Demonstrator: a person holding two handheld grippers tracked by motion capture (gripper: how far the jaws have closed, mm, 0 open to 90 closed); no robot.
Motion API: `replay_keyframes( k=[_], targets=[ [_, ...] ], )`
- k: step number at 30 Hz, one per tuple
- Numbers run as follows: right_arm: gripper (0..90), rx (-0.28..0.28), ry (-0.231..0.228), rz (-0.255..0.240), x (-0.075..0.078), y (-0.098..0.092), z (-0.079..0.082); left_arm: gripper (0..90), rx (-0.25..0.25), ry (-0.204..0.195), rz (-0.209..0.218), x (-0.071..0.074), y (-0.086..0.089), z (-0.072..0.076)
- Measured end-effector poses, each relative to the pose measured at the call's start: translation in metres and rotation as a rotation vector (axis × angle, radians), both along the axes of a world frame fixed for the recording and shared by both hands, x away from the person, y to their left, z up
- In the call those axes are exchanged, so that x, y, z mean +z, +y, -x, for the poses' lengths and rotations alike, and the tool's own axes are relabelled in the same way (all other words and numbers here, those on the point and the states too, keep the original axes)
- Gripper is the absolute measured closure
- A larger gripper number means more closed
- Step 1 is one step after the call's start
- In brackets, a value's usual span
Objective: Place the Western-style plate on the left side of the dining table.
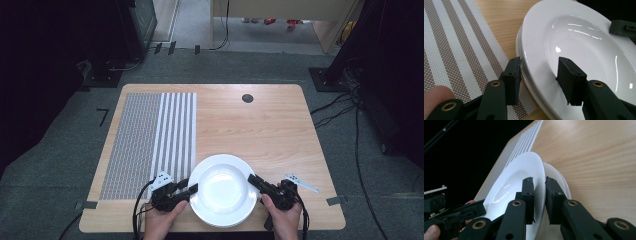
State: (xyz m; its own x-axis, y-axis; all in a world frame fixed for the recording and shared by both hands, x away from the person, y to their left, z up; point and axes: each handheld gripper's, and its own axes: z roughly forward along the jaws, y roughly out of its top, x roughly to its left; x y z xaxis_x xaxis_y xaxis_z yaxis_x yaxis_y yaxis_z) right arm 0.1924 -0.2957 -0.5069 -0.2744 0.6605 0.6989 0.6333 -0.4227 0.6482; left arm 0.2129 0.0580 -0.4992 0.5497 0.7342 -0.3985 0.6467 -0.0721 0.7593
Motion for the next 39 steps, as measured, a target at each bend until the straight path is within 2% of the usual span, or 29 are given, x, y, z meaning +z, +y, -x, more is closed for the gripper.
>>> replay_keyframes(
  k=[4, 7, 15, 17, 24, 27, 29, 32, 35, 39],
  targets=[
    [80.3, 0.032, -0.108, -0.024, 0.000, 0.003, 0.000, 54.3, -0.002, 0.011, 0.016, -0.001, 0.001, -0.001],
    [80.3, 0.043, -0.148, -0.023, 0.000, 0.004, -0.001, 54.3, -0.003, 0.019, 0.033, -0.002, 0.003, -0.002],
    [80.3, 0.003, -0.160, -0.027, -0.003, 0.011, -0.004, 57.5, 0.016, -0.023, 0.008, -0.001, 0.000, 0.002],
    [80.4, -0.009, -0.163, -0.025, -0.003, 0.014, -0.005, 58.5, 0.017, -0.022, 0.010, -0.001, 0.000, 0.002],
    [80.1, -0.012, -0.144, -0.031, -0.003, 0.016, -0.006, 61.7, 0.032, 0.007, 0.068, -0.002, 0.005, 0.000],
    [80.0, -0.008, -0.130, -0.038, -0.003, 0.016, -0.008, 63.7, 0.031, -0.001, 0.091, 0.000, 0.007, 0.001],
    [79.2, -0.024, -0.118, -0.033, -0.004, 0.017, -0.008, 65.1, 0.036, 0.003, 0.088, 0.001, 0.007, 0.001],
    [79.8, -0.024, -0.102, -0.060, -0.006, 0.016, -0.010, 65.4, 0.035, 0.004, 0.093, 0.000, 0.007, 0.001],
    [79.8, -0.025, -0.098, -0.057, -0.005, 0.017, -0.010, 65.9, 0.041, 0.012, 0.103, 0.000, 0.007, 0.000],
    [80.1, -0.023, -0.074, -0.077, -0.004, 0.017, -0.010, 67.4, 0.053, 0.024, 0.126, 0.002, 0.010, -0.001]
  ],
)
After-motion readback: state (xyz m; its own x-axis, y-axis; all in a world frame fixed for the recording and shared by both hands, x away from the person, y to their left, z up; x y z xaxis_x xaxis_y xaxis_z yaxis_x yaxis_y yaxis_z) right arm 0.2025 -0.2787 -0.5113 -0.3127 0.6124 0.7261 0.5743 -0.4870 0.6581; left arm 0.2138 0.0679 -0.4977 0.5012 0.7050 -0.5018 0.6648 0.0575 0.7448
